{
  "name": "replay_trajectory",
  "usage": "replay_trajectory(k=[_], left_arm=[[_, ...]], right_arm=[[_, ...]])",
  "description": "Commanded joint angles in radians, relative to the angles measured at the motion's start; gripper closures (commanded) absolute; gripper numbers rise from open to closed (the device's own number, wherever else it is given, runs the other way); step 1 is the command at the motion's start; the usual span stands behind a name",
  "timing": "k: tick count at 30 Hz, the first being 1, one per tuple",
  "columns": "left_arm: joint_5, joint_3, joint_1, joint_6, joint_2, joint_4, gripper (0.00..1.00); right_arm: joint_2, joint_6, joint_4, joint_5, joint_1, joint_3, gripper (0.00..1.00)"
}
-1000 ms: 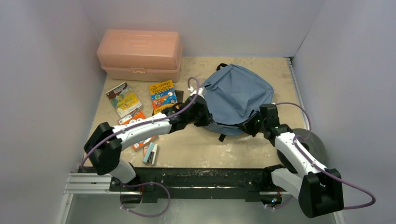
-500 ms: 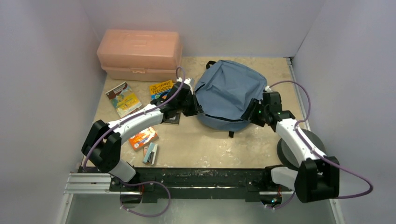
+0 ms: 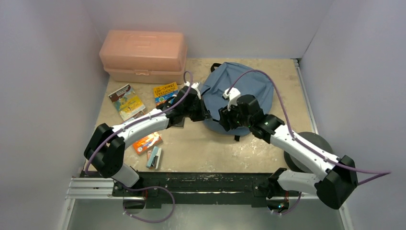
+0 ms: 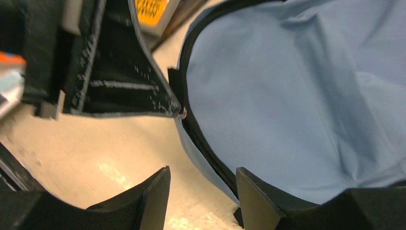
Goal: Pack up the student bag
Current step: Unzip the student bag at the center of the board.
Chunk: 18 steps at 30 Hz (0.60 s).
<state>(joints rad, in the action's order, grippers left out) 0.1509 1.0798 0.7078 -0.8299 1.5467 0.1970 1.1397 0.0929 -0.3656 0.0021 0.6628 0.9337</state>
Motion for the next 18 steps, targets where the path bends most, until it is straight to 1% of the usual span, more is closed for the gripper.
replay_trajectory(k=[1,2,5,8,13,18], left_arm=[[0.016,-0.022,0.002,-0.026,-0.058,-0.065,1.0],[0.016,-0.026,0.001,-0.026,-0.063,-0.064,1.0],[0.017,-0.033,0.005,-0.028,-0.074,-0.065,1.0],[0.021,-0.032,0.012,-0.032,-0.081,-0.067,1.0],[0.022,-0.022,0.016,-0.032,-0.083,-0.062,1.0],[0.027,-0.015,0.018,-0.031,-0.085,-0.048,1.0]], right_arm=[[0.014,-0.179,0.224,-0.069,0.015,-0.076,0.45],[0.028,-0.19,0.247,-0.082,0.018,-0.085,0.46],[0.084,-0.176,0.31,0.023,0.023,-0.1,0.5],[0.115,-0.191,0.356,0.068,0.037,-0.118,0.51],[0.185,-0.203,0.353,0.14,0.109,-0.126,0.52],[0.187,-0.169,0.363,0.184,0.12,-0.159,0.52]])
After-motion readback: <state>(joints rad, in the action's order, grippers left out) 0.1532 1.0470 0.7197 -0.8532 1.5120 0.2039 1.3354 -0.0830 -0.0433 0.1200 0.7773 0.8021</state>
